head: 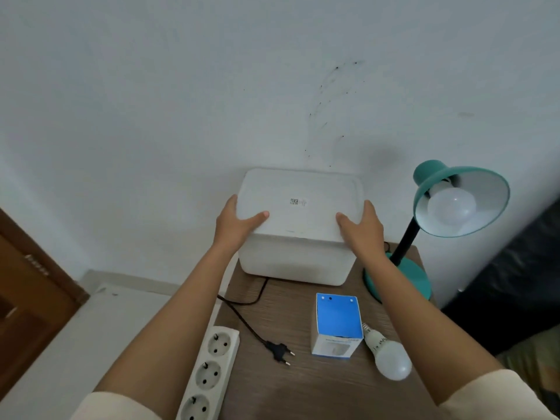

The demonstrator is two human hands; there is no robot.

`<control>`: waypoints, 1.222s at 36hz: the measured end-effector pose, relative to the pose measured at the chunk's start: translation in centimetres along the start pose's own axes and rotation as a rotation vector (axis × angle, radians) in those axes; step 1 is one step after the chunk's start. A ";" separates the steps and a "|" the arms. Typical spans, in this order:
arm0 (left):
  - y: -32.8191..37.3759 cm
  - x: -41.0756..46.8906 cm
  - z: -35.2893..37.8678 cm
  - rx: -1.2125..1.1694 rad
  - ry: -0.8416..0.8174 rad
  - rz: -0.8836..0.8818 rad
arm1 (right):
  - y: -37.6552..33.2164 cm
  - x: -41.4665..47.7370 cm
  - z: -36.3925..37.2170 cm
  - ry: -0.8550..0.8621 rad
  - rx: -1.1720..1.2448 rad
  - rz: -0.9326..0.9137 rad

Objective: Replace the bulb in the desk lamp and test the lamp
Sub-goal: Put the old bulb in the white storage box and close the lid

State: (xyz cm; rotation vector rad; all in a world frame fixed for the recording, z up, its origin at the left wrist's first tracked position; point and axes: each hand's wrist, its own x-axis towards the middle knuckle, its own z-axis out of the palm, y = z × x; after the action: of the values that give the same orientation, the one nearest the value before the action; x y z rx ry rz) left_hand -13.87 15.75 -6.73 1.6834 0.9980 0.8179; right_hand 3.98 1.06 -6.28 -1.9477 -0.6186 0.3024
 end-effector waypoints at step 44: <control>-6.1 -36.1 -2.3 0.209 -0.097 -0.037 | 11.4 -33.5 -12.4 -0.076 -0.161 0.227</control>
State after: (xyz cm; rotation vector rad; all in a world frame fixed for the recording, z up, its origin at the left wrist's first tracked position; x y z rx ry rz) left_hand -33.05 -14.63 -14.18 1.8576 1.0734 0.6181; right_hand -15.02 -30.58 -12.96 -2.1738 -0.4826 0.4821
